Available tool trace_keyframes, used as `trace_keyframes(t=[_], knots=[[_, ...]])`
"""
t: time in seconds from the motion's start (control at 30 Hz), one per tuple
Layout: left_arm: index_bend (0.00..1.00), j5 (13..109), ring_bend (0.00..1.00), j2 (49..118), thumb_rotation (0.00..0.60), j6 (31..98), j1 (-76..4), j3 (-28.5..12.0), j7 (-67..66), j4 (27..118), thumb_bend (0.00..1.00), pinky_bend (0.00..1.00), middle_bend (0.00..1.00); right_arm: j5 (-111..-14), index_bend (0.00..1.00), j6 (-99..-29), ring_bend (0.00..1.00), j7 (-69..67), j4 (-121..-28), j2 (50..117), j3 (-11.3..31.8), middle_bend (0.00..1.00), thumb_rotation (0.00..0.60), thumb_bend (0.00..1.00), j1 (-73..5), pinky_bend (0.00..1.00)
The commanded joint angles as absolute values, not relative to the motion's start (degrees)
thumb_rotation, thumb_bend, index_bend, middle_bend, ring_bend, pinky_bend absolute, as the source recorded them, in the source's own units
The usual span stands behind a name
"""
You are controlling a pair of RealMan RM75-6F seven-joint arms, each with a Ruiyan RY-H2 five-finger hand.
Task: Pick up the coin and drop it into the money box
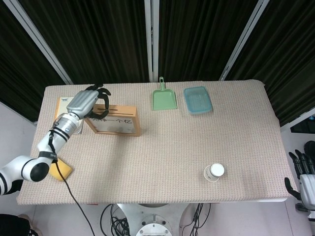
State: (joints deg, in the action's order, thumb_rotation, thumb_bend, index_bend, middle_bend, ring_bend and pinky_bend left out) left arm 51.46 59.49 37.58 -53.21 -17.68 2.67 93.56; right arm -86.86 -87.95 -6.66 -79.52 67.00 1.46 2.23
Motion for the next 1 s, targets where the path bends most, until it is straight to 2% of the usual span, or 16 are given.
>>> trace_keyframes(t=[0.03, 1.0], knots=[[0.62, 51.5, 0.05, 59.7, 0.600, 37.1, -53.5, -17.5, 2.9, 92.9, 0.43, 0.12, 0.23, -86.9, 0.00, -87.9, 0.00, -6.4, -79.7, 66.9, 1.5, 0.00, 0.600, 0.38, 2.2, 0.00], [0.62, 52.5, 0.05, 61.3, 0.600, 36.0, -53.4, -16.7, 6.6, 88.9, 0.43, 0.11, 0.23, -86.4, 0.00, -87.3, 0.00, -5.2, -80.9, 66.3, 1.7, 0.00, 0.600, 0.38, 1.9, 0.00]])
